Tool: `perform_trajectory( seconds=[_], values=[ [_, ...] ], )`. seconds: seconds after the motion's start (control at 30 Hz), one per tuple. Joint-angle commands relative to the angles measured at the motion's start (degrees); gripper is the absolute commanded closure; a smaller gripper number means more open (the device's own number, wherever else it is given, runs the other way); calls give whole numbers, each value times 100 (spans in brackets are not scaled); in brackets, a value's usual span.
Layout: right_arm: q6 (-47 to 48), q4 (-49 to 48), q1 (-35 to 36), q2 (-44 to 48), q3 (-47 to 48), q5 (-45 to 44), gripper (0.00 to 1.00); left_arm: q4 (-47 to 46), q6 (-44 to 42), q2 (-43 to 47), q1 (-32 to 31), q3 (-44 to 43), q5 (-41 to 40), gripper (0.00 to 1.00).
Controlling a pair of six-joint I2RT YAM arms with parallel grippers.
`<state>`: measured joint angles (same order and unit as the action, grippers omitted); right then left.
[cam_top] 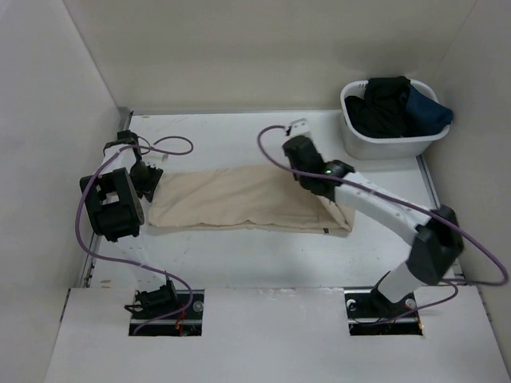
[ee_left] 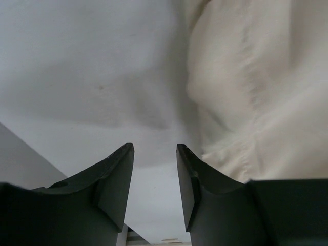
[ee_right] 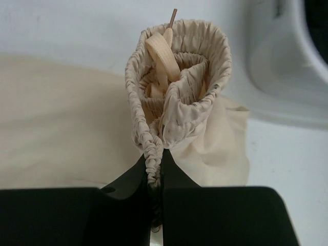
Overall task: Fold and stack the trousers
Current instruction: Fold the trousers
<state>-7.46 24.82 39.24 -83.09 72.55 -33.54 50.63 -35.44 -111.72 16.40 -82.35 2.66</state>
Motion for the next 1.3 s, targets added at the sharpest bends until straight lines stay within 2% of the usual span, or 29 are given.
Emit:
perform_trajectory(
  seconds=[0.0,0.1,0.23,0.37,0.4,0.47,0.57,0.6,0.73,0.8,0.87,0.93,1.03,1.13,1.27],
  values=[
    [88,-12,622,-934,740,-565,100,-150,72,37,-89,61,130,64],
    [-210,14,1053,-1621,1225,-776,100,-203,99,-51,-98,78,130,69],
    [-624,-47,1326,-2035,1384,-865,100,-255,151,-122,-142,113,156,73],
    [-642,-258,1599,-2299,1262,-603,91,-317,195,-122,-159,157,235,72],
    [-634,-328,1643,-2326,1200,-366,87,-317,213,-122,-168,157,244,72],
    [-616,-521,1740,-2317,1086,370,72,-335,231,-122,-168,140,244,72],
    [-432,-890,1845,-2142,1076,2065,50,-335,231,-104,-168,114,244,70],
    [-344,-1013,1889,-2037,1103,2619,46,-335,231,-95,-168,96,244,70],
    [-281,-1373,2056,-1388,972,3862,38,-300,239,-43,-107,8,200,67],
    [-710,-1715,1987,-765,377,3803,38,-282,231,62,-80,-18,174,67],
    [-1622,-1971,1427,61,-571,3129,36,-334,222,264,-36,-18,174,65],
    [-2773,-1972,558,948,-1713,2425,33,-352,222,405,-1,-79,200,63],
    [-4023,-1674,-823,2022,-3077,2123,28,-352,239,493,8,-211,200,63],
    [-4036,-1892,-1870,2542,-3931,2473,22,-352,283,529,-19,-334,270,60],
    [-4035,-2638,-2881,2553,-4635,3492,16,-291,327,546,-45,-475,892,53]
  ],
)
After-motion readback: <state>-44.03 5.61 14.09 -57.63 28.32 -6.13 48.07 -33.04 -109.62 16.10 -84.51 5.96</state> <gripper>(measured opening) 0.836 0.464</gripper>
